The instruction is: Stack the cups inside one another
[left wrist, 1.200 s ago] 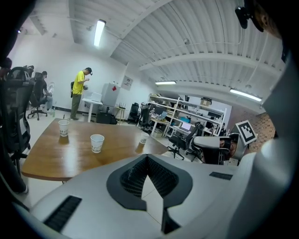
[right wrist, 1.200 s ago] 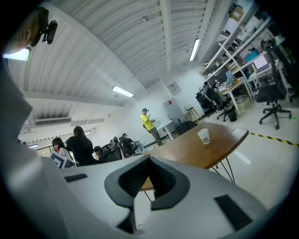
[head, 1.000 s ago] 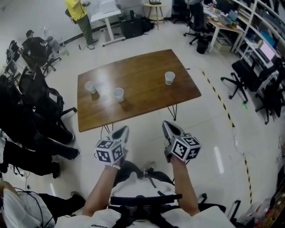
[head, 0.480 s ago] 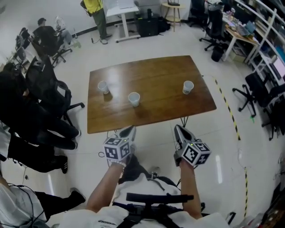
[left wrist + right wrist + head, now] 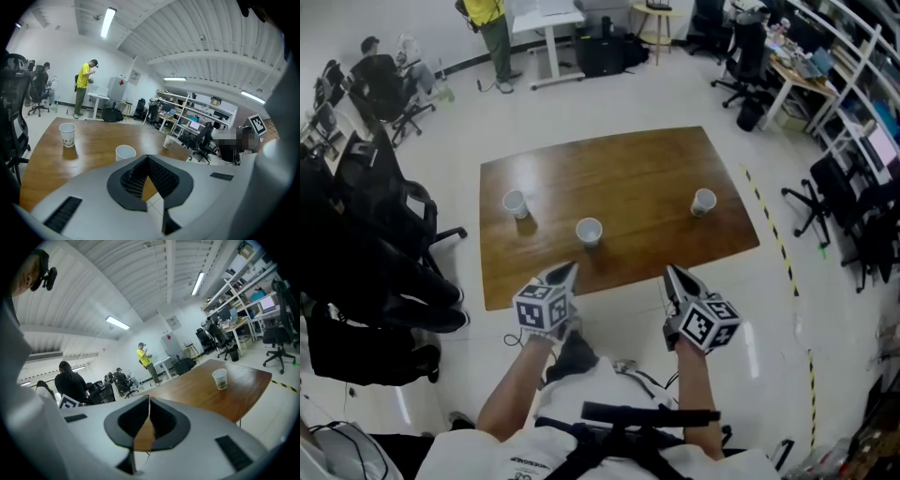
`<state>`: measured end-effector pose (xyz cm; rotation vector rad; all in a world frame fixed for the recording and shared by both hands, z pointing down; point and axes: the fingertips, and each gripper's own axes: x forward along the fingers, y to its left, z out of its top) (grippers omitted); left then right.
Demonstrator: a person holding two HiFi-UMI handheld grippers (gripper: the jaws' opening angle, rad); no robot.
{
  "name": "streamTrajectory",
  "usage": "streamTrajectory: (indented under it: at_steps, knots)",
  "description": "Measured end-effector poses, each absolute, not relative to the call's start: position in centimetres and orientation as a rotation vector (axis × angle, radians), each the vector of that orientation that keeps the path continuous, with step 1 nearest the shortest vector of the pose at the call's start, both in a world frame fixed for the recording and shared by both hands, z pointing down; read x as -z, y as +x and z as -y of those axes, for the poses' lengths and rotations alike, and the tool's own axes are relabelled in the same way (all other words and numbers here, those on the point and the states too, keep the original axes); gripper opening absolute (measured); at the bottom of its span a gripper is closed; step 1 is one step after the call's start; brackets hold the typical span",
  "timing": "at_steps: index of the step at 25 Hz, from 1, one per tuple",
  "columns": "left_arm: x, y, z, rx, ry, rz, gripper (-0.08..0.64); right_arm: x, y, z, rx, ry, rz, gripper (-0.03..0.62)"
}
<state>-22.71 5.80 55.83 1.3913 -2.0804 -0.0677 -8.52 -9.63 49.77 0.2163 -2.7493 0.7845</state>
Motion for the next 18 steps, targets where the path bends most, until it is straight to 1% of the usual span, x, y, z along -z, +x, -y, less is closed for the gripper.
streamTrajectory:
  at_steps: [8, 12, 14, 18]
  knots:
    - [-57.3, -25.9, -3.2, 0.010, 1.472, 1.991, 0.006, -49.7, -13.0, 9.6, -0.750, 0.246, 2.737, 0.023]
    - [-58.1, -26.7, -1.8, -0.132, 1.558, 1.950, 0.009, -50.1, -14.6, 9.6, -0.734, 0.267, 2.723, 0.023]
    - [-58.6, -27.0, -1.1, -0.238, 1.605, 1.920, 0.083, -50.2, -15.4, 9.2, -0.726, 0.272, 2.717, 0.023]
    - [-59.3, -26.8, 0.5, -0.400, 1.705, 1.833, 0.084, -50.2, -16.4, 8.8, -0.715, 0.283, 2.705, 0.023]
